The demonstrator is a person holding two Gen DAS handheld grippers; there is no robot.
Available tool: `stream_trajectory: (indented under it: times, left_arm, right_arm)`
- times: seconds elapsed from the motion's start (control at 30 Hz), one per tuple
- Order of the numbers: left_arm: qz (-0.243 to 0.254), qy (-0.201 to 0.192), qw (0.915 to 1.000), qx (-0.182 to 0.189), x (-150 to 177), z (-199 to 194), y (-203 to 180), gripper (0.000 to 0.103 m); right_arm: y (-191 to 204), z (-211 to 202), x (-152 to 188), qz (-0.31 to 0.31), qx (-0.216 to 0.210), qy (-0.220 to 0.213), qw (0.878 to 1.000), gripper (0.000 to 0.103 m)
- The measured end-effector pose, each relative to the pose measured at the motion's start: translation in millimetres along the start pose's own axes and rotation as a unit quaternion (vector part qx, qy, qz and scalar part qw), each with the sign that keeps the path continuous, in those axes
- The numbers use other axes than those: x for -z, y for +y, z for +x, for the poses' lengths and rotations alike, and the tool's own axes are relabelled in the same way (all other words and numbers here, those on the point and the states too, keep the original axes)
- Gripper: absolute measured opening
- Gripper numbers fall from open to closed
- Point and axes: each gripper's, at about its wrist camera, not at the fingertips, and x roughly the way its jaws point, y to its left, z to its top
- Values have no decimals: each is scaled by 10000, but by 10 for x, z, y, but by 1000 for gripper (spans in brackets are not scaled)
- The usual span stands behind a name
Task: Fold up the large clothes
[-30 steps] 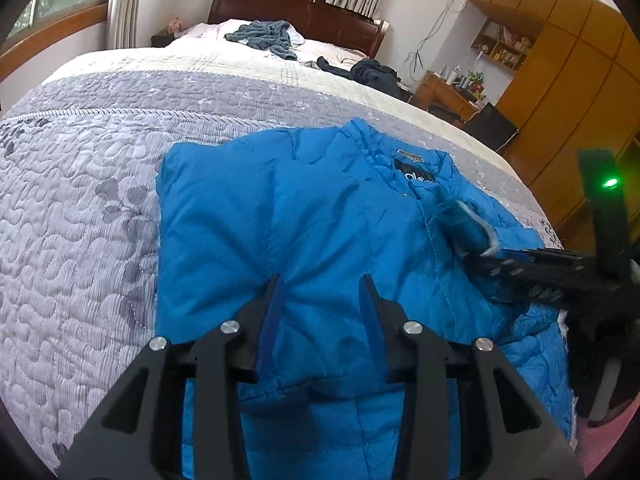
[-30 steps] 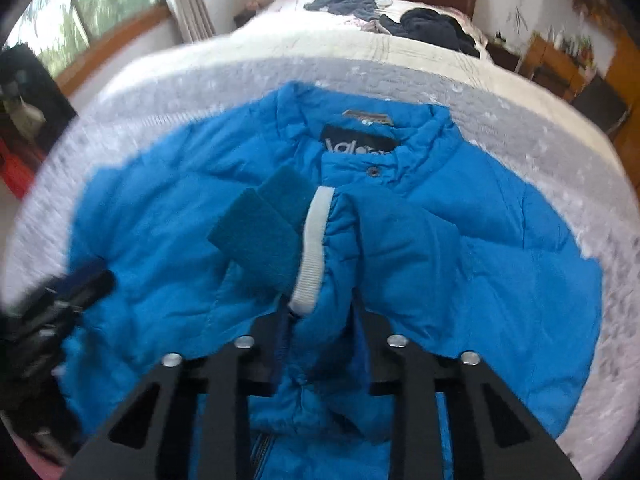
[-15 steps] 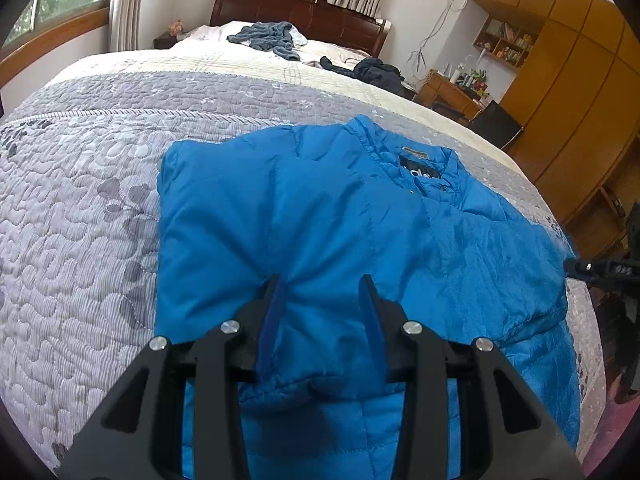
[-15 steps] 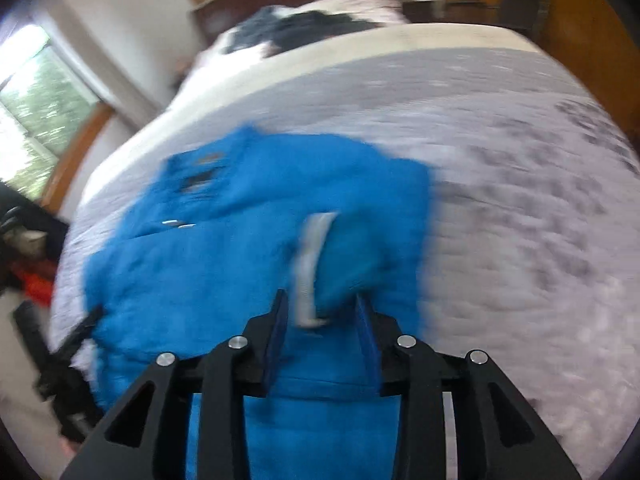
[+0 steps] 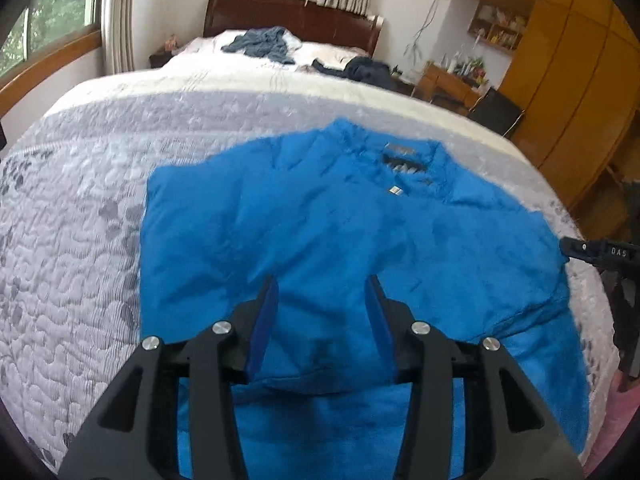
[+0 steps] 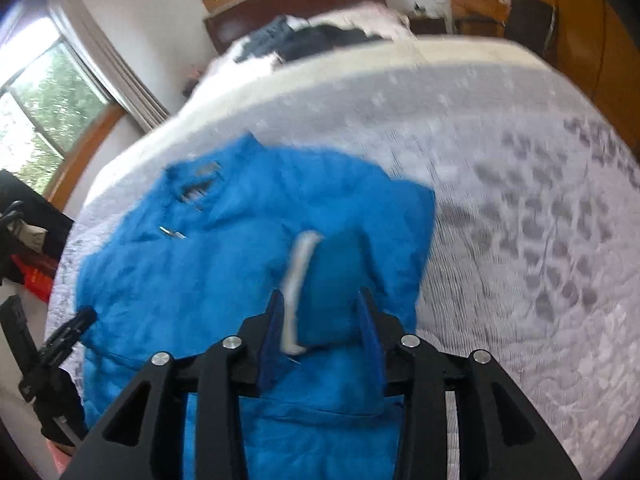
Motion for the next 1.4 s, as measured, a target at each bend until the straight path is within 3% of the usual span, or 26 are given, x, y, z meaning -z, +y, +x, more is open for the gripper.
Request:
stream_trajectory:
  times: [0.1, 0.3, 0.5, 0.57, 0.77, 1.0, 1.2, 1.4]
  left_arm:
    - [-32, 24, 10000, 75, 8, 54, 51, 44]
    - [113, 13, 9999, -116, 32, 71, -9, 44]
    - [-99, -31, 9999, -31, 92, -363, 106, 46]
    - [-4, -60, 10000, -17, 204, -598, 129, 52]
    - [-3, 183, 9998, -69, 828, -1198, 340, 66]
    - [-305, 733, 9968, -94, 1676, -1610, 570, 67]
    - [-690, 987, 9922, 323, 2179, -1752, 635, 70]
    - [-834, 1114, 9873, 765, 2423, -1758, 580, 70]
  right_arm:
    - [-182, 155, 84, 204, -178, 110, 9996, 38]
    - [-237, 206, 148, 168, -113, 39, 9998, 40]
    - [-300, -297, 337, 192, -626, -287, 9974, 47]
    - [-305, -479, 478, 76, -704, -286, 9971, 49]
    - [-289, -850, 1178, -387, -859, -121, 9955, 63]
    - [-410, -1114, 2067, -458, -942, 138, 9944, 68]
    - [-475, -1198, 2645, -437, -902, 360, 9943, 70]
    - [-424, -1168, 2924, -522, -987, 527, 9923, 71]
